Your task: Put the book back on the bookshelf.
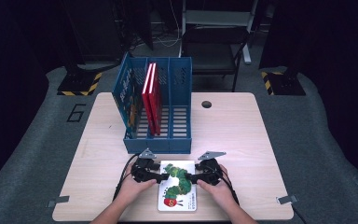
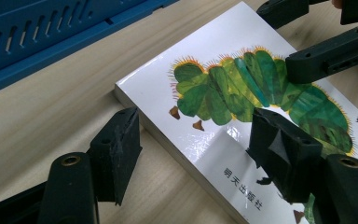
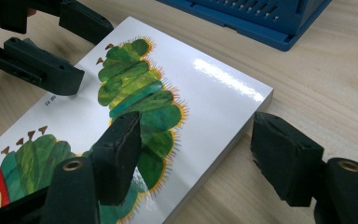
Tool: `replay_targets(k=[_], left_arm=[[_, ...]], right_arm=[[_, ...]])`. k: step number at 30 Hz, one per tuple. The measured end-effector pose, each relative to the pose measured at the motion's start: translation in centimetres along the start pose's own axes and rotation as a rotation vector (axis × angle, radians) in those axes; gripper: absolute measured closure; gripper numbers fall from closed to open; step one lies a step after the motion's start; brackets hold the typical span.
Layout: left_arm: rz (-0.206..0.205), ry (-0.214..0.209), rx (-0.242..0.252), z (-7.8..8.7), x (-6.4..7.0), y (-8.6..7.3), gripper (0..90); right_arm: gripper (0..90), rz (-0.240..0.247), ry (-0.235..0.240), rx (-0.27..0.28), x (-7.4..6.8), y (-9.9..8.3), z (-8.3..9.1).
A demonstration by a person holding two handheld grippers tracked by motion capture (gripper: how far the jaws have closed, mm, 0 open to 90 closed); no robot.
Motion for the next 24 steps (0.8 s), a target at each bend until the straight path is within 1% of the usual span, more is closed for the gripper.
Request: replay_targets(k=[1, 2, 3, 4, 5, 6, 7, 8, 9, 10, 11, 12, 13, 15, 16, 17, 18, 20, 22, 24], left_arm=[[-0.004, 0.006, -0.003, -0.03, -0.11, 0.07, 33.5], [-0.003, 0.006, -0.004, -0.11, -0.16, 0.13, 33.5], [0.012, 0.012, 0.007, -0.25, -0.12, 0.16, 33.5], [0.013, 0.010, 0.005, -0.27, -0.11, 0.21, 33.6], [0.005, 0.019, 0.008, -0.33, -0.24, 0.34, 33.7], [0.007, 0.013, -0.001, -0.30, -0.26, 0.40, 33.7], [0.007, 0.013, -0.004, -0.32, -0.29, 0.46, 33.7], [0.001, 0.012, -0.008, -0.30, -0.34, 0.47, 33.7], [0.003, 0.015, -0.001, -0.32, -0.37, 0.50, 33.8], [0.016, 0.010, 0.001, -0.35, -0.33, 0.48, 33.9], [0.016, 0.007, -0.002, -0.32, -0.34, 0.48, 34.0], [0.015, 0.008, -0.001, -0.34, -0.35, 0.50, 34.0], [0.008, 0.011, 0.002, -0.34, -0.45, 0.55, 34.0], [0.036, 0.005, 0.013, -0.42, -0.40, 0.60, 34.1], [0.025, 0.008, 0.013, -0.42, -0.52, 0.67, 34.2], [0.025, 0.007, 0.011, -0.43, -0.51, 0.67, 34.2], [0.008, 0.008, 0.005, -0.38, -0.65, 0.75, 34.2], [0.014, 0.013, 0.014, -0.44, -0.65, 0.77, 34.1], [0.027, 0.005, 0.015, -0.45, -0.64, 0.77, 34.2], [0.026, 0.011, 0.020, -0.47, -0.61, 0.73, 34.4]], right_arm=[[32.3, 0.013, -0.001, 0.008, 0.14, 0.13, -0.15], [32.3, 0.001, 0.002, -0.007, 0.12, 0.18, -0.12], [32.4, -0.001, 0.004, -0.014, 0.20, 0.20, -0.11], [32.5, 0.005, 0.009, -0.011, 0.29, 0.28, -0.14], [32.7, 0.001, 0.012, -0.020, 0.35, 0.32, -0.14], [32.7, 0.002, 0.013, -0.020, 0.51, 0.42, -0.21], [32.7, -0.014, 0.016, -0.030, 0.51, 0.48, -0.20], [32.7, -0.006, 0.015, -0.030, 0.69, 0.57, -0.27], [32.7, -0.020, 0.017, -0.039, 0.68, 0.61, -0.26], [32.7, -0.021, 0.021, -0.044, 0.76, 0.68, -0.27], [32.7, -0.019, 0.023, -0.040, 0.86, 0.73, -0.31], [32.7, -0.028, 0.030, -0.044, 0.88, 0.76, -0.30], [32.8, -0.031, 0.029, -0.042, 0.95, 0.79, -0.32], [32.8, -0.031, 0.025, -0.043, 1.03, 0.80, -0.35], [32.8, -0.027, 0.026, -0.042, 0.96, 0.82, -0.35], [32.8, -0.032, 0.031, -0.045, 0.88, 0.82, -0.31], [32.8, -0.023, 0.023, -0.042, 1.00, 0.83, -0.37], [32.8, -0.024, 0.021, -0.039, 1.02, 0.83, -0.40], [32.7, -0.025, 0.024, -0.040, 1.01, 0.82, -0.38], [32.8, -0.025, 0.023, -0.033, 1.03, 0.78, -0.40]])
Point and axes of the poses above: each handheld gripper's, and its own axes: z roughly backward along the jaws, y roughly out of its top, x roughly to its right, the point moved 6 cm from there along -z, roughly forward along the jaws, and after that the axes turned 13 degrees about z, right-handed, at the moved point
